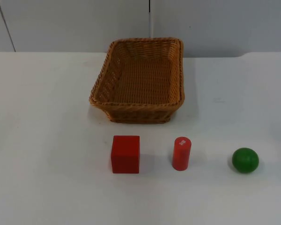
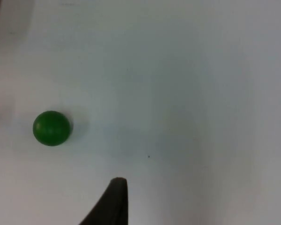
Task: Pick up the basket with the left hand and place the object to the left of the red cylinder into the basket with the right hand.
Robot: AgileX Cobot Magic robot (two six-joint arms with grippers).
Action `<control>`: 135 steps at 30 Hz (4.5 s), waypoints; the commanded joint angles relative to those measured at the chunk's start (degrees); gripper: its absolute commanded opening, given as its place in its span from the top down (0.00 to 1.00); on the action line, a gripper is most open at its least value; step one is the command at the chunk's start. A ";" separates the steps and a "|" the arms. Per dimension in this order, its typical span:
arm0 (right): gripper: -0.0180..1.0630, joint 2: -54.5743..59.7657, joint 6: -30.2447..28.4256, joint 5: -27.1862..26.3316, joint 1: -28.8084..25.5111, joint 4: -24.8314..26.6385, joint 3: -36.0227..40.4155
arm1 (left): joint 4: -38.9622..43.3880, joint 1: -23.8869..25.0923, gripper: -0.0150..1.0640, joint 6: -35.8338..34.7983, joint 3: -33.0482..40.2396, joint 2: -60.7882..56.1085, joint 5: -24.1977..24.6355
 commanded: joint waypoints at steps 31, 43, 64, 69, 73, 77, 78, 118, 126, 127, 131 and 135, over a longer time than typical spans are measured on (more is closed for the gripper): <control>0.01 0.08 -0.25 -1.42 -0.27 -0.12 -0.13 | -9.35 -12.36 0.01 1.58 -89.03 82.65 20.62; 0.01 0.08 -0.25 -2.53 -0.27 -0.36 -0.13 | -9.31 -13.64 0.15 2.73 -89.16 87.46 16.95; 0.01 0.08 -0.25 -2.53 -0.27 -0.36 -0.13 | -10.28 -12.59 0.99 -5.58 -95.91 83.20 20.47; 0.01 0.08 -0.25 -2.12 -0.27 -0.23 -0.13 | -10.28 -11.51 0.99 -6.36 -96.69 75.60 24.67; 0.01 0.08 -0.25 -2.12 -0.27 -0.23 -0.13 | -12.27 -9.38 0.99 -6.36 -96.46 71.03 24.67; 0.01 0.08 -0.25 -2.12 -0.27 -0.23 -0.13 | -14.48 -7.01 0.99 -5.71 -94.23 65.58 24.67; 0.01 0.08 -0.25 -2.00 -0.27 -0.23 -0.13 | -14.38 -6.28 0.99 -5.12 -91.74 63.09 24.67; 0.01 0.08 -2.08 -0.99 4.02 3.20 -0.13 | -20.19 16.75 0.99 21.98 -6.37 16.49 22.76; 0.01 0.22 -7.97 -4.24 16.95 3.07 -0.23 | -27.58 23.15 0.99 26.45 -6.37 16.45 21.82; 0.01 0.52 -8.06 -5.42 19.18 3.07 -0.35 | -28.01 23.54 0.99 26.89 -6.37 16.45 21.83; 0.01 4.02 -8.65 -7.82 26.14 2.85 -1.54 | -28.10 23.80 0.99 27.27 -6.37 16.45 21.49; 0.01 13.97 -9.47 -10.11 34.54 2.63 -6.30 | -28.10 23.80 0.99 28.03 -6.37 16.45 21.40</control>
